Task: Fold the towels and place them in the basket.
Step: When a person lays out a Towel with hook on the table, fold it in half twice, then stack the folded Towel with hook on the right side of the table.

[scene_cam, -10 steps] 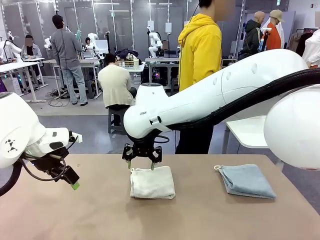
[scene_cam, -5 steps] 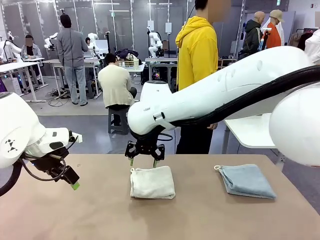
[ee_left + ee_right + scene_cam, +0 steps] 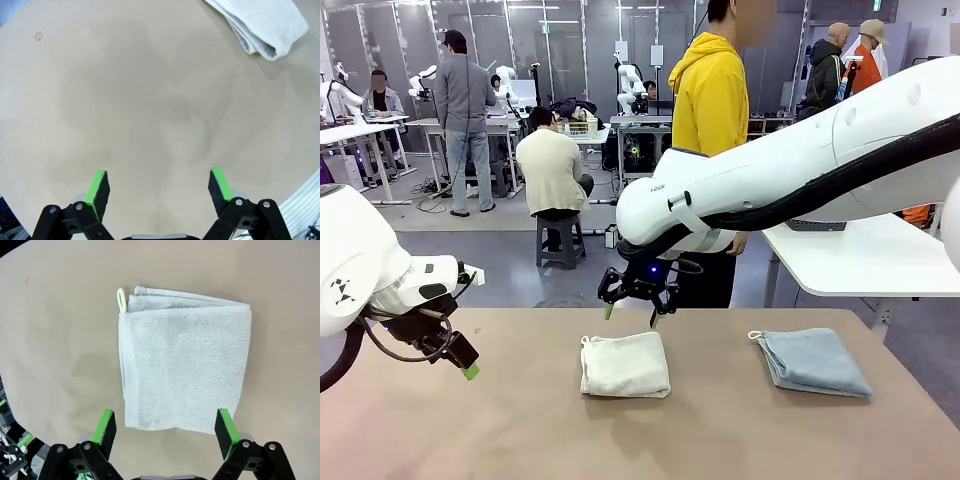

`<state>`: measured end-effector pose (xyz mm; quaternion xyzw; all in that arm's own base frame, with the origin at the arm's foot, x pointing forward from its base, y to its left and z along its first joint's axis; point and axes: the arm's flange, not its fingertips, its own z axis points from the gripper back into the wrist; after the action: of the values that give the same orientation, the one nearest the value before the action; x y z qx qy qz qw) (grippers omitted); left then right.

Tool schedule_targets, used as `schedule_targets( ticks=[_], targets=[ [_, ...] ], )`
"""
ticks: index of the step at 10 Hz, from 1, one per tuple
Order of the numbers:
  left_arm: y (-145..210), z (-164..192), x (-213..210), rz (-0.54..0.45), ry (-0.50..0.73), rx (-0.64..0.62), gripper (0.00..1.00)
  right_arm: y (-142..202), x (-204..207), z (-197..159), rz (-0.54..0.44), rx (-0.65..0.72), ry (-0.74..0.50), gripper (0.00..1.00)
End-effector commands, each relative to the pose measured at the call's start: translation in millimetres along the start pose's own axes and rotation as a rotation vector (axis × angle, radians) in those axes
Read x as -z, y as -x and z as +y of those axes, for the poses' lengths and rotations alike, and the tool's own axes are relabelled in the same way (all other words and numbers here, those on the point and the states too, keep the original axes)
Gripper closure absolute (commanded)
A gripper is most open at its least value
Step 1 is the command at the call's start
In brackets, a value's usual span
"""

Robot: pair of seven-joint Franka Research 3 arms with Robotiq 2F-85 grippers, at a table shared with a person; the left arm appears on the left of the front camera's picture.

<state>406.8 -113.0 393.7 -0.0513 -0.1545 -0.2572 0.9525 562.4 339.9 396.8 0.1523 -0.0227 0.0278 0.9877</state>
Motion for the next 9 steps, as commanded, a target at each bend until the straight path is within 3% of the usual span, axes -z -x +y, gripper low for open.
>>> schedule_targets(
  ticks=[1,9],
  targets=[
    [-2.5,-2.1,2.3,-0.003,-0.017,-0.01,0.0,-3.4,5.4,11.6,-0.005,-0.008,0.019,0.0],
    [-2.5,-2.1,2.3,-0.003,-0.017,-0.01,0.0,-3.4,5.4,11.6,-0.005,-0.008,0.019,0.0]
  ],
)
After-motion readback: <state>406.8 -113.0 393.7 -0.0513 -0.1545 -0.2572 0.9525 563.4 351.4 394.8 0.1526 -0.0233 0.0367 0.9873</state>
